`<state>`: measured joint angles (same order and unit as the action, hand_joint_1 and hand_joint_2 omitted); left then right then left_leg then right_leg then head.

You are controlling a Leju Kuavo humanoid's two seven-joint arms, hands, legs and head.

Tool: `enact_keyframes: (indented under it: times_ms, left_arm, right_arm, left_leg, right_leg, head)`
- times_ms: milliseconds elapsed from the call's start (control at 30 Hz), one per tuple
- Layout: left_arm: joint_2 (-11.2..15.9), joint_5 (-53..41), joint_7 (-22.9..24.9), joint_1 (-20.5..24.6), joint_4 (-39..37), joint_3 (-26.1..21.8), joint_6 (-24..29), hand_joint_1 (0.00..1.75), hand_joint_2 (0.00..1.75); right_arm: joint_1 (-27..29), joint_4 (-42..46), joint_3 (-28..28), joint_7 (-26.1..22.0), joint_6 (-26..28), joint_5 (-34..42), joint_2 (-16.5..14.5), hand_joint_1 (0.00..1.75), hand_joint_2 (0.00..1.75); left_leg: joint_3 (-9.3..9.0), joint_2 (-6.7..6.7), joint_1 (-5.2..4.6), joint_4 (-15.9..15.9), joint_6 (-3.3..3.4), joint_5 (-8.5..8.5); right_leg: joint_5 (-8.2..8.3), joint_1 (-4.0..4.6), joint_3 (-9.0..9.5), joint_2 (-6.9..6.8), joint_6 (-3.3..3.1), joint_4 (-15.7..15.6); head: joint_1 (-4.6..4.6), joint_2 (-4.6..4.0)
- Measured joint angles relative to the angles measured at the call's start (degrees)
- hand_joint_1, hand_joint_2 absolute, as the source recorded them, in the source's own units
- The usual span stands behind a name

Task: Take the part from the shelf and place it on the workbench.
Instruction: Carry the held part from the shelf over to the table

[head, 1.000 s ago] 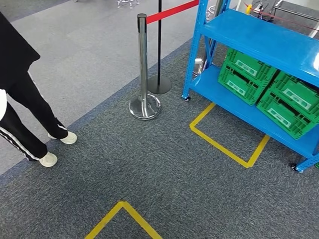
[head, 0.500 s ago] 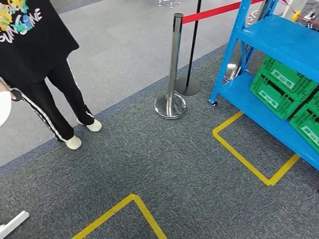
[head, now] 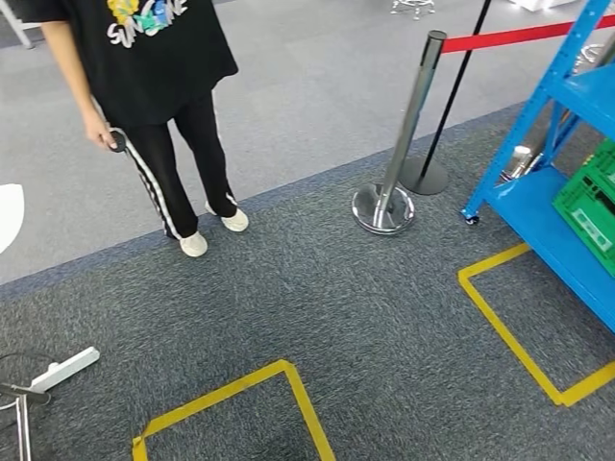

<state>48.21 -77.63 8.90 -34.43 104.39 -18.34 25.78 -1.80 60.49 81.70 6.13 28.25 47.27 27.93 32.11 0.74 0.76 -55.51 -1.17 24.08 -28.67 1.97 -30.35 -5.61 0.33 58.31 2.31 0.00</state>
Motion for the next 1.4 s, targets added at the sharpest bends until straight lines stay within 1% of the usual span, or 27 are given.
enact_keyframes:
  times_ms: [67, 133, 167, 200, 233, 300, 367, 400, 433, 467, 533, 600, 667, 700, 767, 833, 867, 900, 967, 1033, 1100, 1167, 1200, 1233, 1267, 1333, 1400]
  left_arm:
    - [0.0, 0.0, 0.0, 0.1, 0.0, 0.0, 0.2, 1.75, 1.75]
    - [0.0, 0.0, 0.0, 0.1, 0.0, 0.0, 0.3, 1.75, 1.75]
    - [-0.1, 0.0, 0.0, 0.1, 0.0, 0.1, 0.3, 1.75, 1.75]
    - [-0.2, 0.0, 0.0, 0.1, 0.0, 0.1, 0.3, 1.75, 1.75]
    - [-0.3, 0.0, 0.0, 0.1, 0.0, 0.1, 0.3, 1.75, 1.75]
    - [-0.3, 0.0, 0.0, 0.2, 0.0, 0.1, 0.3, 1.75, 1.75]
    - [-0.3, 0.1, 0.0, 0.3, 0.0, 0.1, 0.3, 1.75, 1.75]
    - [-0.3, 0.1, 0.0, 0.4, 0.0, 0.1, 0.2, 1.75, 1.75]
    - [-0.4, 0.1, 0.0, 0.4, 0.0, 0.1, 0.2, 1.75, 1.75]
    - [-0.4, 0.1, 0.0, 0.4, 0.0, 0.2, 0.1, 1.75, 1.75]
    - [-0.5, 0.1, 0.0, 0.5, 0.0, 0.3, 0.1, 1.75, 1.75]
    - [-0.4, 0.1, 0.0, 0.8, 0.0, 0.3, 0.0, 1.75, 1.75]
    - [-0.4, 0.3, 0.0, 0.7, 0.0, 0.4, -0.2, 1.75, 1.75]
    - [-0.4, 0.5, 0.1, 0.6, 0.0, 0.3, -0.3, 1.75, 1.75]
    - [-0.4, 0.9, 0.3, 0.2, 0.0, 0.0, -0.6, 1.75, 1.75]
    - [-0.4, 1.1, 0.5, -0.2, 0.0, -0.5, -0.8, 1.75, 1.75]
    - [-0.4, 1.1, 0.5, -0.4, 0.1, -0.8, -0.9, 1.75, 1.75]
    - [-0.4, 1.2, 0.5, -0.7, 0.1, -1.1, -1.0, 1.75, 1.75]
    - [-0.5, 1.2, 0.5, -1.4, 0.2, -1.6, -1.1, 1.75, 1.75]
    - [-0.4, 1.3, 0.5, -1.8, 0.4, -2.2, -1.3, 1.75, 1.75]
    - [-0.4, 1.4, 0.5, -1.9, 0.6, -2.7, -1.5, 1.75, 1.75]
    - [-0.4, 1.4, 0.5, -1.9, 0.7, -2.9, -1.6, 1.75, 1.75]
    - [-0.4, 1.4, 0.5, -2.0, 0.7, -2.9, -1.6, 1.75, 1.75]
    - [-0.5, 1.4, 0.5, -2.0, 0.7, -2.9, -1.6, 1.75, 1.75]
    - [-0.5, 1.4, 0.5, -2.0, 0.7, -2.9, -1.8, 1.75, 1.75]
    - [-0.4, 1.5, 0.5, -1.8, 0.9, -2.9, -2.1, 1.75, 1.75]
    - [-0.4, 1.5, 0.5, -1.7, 1.0, -2.9, -2.5, 1.75, 1.75]
  right_arm:
    - [0.1, 0.0, -0.1, 0.0, -0.1, 0.0, -0.1, 0.00, 0.00]
    - [0.4, -0.1, -0.2, 0.0, -0.1, 0.0, -0.2, 0.00, 0.00]
    - [0.5, -0.1, -0.2, 0.0, -0.1, 0.0, -0.3, 0.00, 0.00]
    - [0.7, -0.2, -0.2, 0.0, -0.1, 0.0, -0.3, 0.00, 0.00]
    - [0.7, -0.2, -0.3, 0.0, -0.1, 0.0, -0.4, 0.00, 0.00]
    - [0.9, -0.3, -0.3, 0.0, -0.1, -0.1, -0.5, 0.00, 0.00]
    - [0.9, -0.4, -0.3, 0.0, -0.1, -0.1, -0.7, 0.00, 0.00]
    - [0.9, -0.5, -0.4, 0.1, -0.1, -0.1, -0.7, 0.00, 0.00]
    - [0.9, -0.5, -0.4, 0.1, -0.1, -0.1, -0.8, 0.00, 0.00]
    - [0.9, -0.5, -0.5, 0.1, -0.1, -0.1, -0.8, 0.00, 0.00]
    - [0.9, -0.6, -0.7, 0.0, -0.1, -0.1, -0.8, 0.00, 0.00]
    - [1.0, -0.7, -0.8, 0.0, -0.2, -0.2, -0.8, 0.00, 0.00]
    - [1.1, -0.8, -0.8, 0.0, -0.2, -0.4, -0.9, 0.00, 0.00]
    - [1.0, -0.9, -0.8, 0.0, -0.3, -0.6, -0.9, 0.00, 0.00]
    - [0.9, -1.0, -0.9, 0.0, -0.4, -1.1, -0.9, 0.00, 0.00]
    - [0.8, -1.1, -1.1, 0.0, -0.6, -1.5, -0.9, 0.00, 0.00]
    - [0.7, -1.1, -1.2, 0.0, -0.7, -1.6, -0.9, 0.00, 0.00]
    - [0.6, -1.2, -1.3, 0.0, -0.8, -1.7, -0.9, 0.00, 0.00]
    - [0.5, -1.3, -1.4, 0.1, -1.0, -1.9, -0.9, 0.00, 0.00]
    - [0.3, -1.4, -1.6, 0.2, -1.2, -2.2, -1.0, 0.00, 0.00]
    - [0.3, -1.4, -1.6, 0.3, -1.3, -2.3, -1.0, 0.00, 0.00]
    - [0.4, -1.6, -1.6, 0.3, -1.3, -2.3, -1.1, 0.00, 0.00]
    - [0.4, -1.6, -1.6, 0.4, -1.3, -2.3, -1.1, 0.00, 0.00]
    - [0.4, -1.7, -1.7, 0.4, -1.4, -2.3, -1.2, 0.00, 0.00]
    - [0.4, -1.8, -1.7, 0.4, -1.4, -2.4, -1.2, 0.00, 0.00]
    - [0.5, -1.9, -1.7, 0.4, -1.4, -2.5, -1.3, 0.00, 0.00]
    - [0.5, -1.9, -1.8, 0.5, -1.4, -2.6, -1.3, 0.00, 0.00]
  left_leg:
    - [0.28, -1.11, 0.22, 0.1, 0.46, -0.27]
    - [0.64, -2.40, 0.26, 0.1, 0.63, -0.48]
    - [0.77, -3.13, 0.29, 0.0, 0.62, -0.58]
    - [0.84, -3.89, 0.35, 0.0, 0.54, -0.68]
    - [0.85, -4.68, 0.47, 0.0, 0.41, -0.77]
    - [1.04, -6.28, 0.69, -0.1, -0.07, -0.98]
    - [1.81, -7.87, 0.97, -0.2, -0.86, -1.47]
    - [2.25, -8.71, 1.18, -0.1, -1.36, -1.88]
    - [2.56, -9.62, 1.42, 0.2, -1.86, -2.30]
    - [2.83, -9.71, 1.54, 0.1, -2.21, -2.35]
    - [4.26, -6.75, 1.18, -2.8, -2.48, -0.55]
    - [7.59, -2.72, 0.68, -10.0, -2.41, 3.27]
    - [10.29, -1.62, 0.58, -16.0, -2.31, 5.32]
    - [10.21, -1.47, 0.57, -16.2, -2.22, 4.83]
    - [6.73, -0.46, 0.43, -10.5, -1.97, 1.57]
    - [2.59, 2.42, -0.16, -3.1, -1.56, -0.70]
    - [1.56, 3.38, -0.43, -1.0, -1.26, -1.04]
    - [1.31, 3.62, -0.67, -0.2, -0.94, -0.95]
    - [1.53, 2.14, -0.60, 0.0, -0.25, -1.16]
    - [1.59, 0.83, -0.31, 0.2, 0.36, -1.42]
    - [1.70, -0.48, -0.14, 0.3, 0.75, -1.57]
    - [1.77, -1.94, -0.13, 0.3, 0.84, -1.59]
    - [1.74, -2.72, -0.12, 0.3, 0.84, -1.59]
    - [1.67, -3.52, -0.09, 0.3, 0.83, -1.60]
    - [1.56, -4.35, -0.01, 0.2, 0.78, -1.60]
    - [1.65, -5.98, 0.07, 0.0, 0.47, -1.67]
    - [2.36, -7.52, 0.19, -0.2, -0.18, -2.05]
  right_leg:
    - [-3.71, -0.44, -2.86, 3.94, 0.65, 6.4]
    - [-7.15, -0.82, -6.50, 5.40, 0.85, 14.5]
    - [-7.43, -1.00, -7.36, 5.50, 0.91, 16.4]
    - [-6.52, -1.19, -7.13, 5.58, 0.98, 15.9]
    - [-4.57, -1.43, -5.72, 5.91, 1.06, 13.0]
    - [-0.54, -2.17, -1.72, 9.15, 1.43, 4.6]
    - [0.78, -2.60, 0.57, 12.14, 1.71, -0.3]
    - [0.65, -2.49, 0.74, 12.32, 1.67, -0.8]
    - [0.74, -2.32, 0.84, 11.45, 1.39, -1.0]
    - [0.98, -2.21, 0.92, 10.54, 1.01, -1.2]
    - [1.46, -2.06, 1.24, 8.63, 0.15, -1.9]
    - [1.65, -1.73, 1.26, 6.75, -0.35, -2.1]
    - [1.63, -1.35, 1.07, 4.76, -0.58, -2.1]
    - [1.56, -1.21, 1.05, 3.80, -0.67, -2.1]
    - [1.35, -1.03, 1.23, 2.13, -0.71, -2.1]
    - [1.02, -0.65, 1.41, 0.74, -0.42, -2.0]
    - [0.86, -0.43, 1.49, 0.08, -0.21, -2.0]
    - [0.72, -0.23, 1.57, -0.60, -0.02, -2.0]
    - [0.35, -0.23, 1.72, -1.36, 0.42, -2.0]
    - [-1.48, -0.51, 0.71, 1.29, 1.04, 0.4]
    - [-5.21, -0.83, -2.72, 4.71, 1.50, 8.0]
    - [-7.64, -1.03, -6.47, 5.47, 1.63, 15.4]
    - [-7.23, -1.10, -7.19, 5.52, 1.64, 16.4]
    - [-5.65, -1.21, -6.73, 5.67, 1.63, 14.8]
    - [-3.30, -1.39, -5.30, 6.15, 1.64, 11.3]
    - [0.46, -2.06, -1.85, 8.93, 1.87, 3.1]
    - [1.22, -2.34, -0.19, 10.73, 1.87, -0.5]
  head:
    - [0.06, 0.00]
    - [0.05, 0.00]
    - [0.04, 0.00]
    - [0.04, 0.00]
    - [0.03, 0.00]
    - [0.03, 0.00]
    - [-0.02, 0.00]
    - [-0.04, 0.00]
    - [-0.04, 0.00]
    - [-0.05, 0.00]
    - [-0.31, 0.00]
    - [-0.58, 0.00]
    - [-0.62, 0.00]
    - [-0.61, 0.00]
    - [-0.61, 0.00]
    - [-0.67, 0.00]
    - [-0.67, 0.00]
    - [-0.69, 0.00]
    - [-0.69, 0.00]
    - [-0.61, 0.00]
    - [-0.51, 0.00]
    - [-0.50, 0.00]
    - [-0.51, 0.00]
    - [-0.52, 0.00]
    - [-0.52, 0.00]
    - [-0.53, 0.00]
    - [-0.56, 0.00]
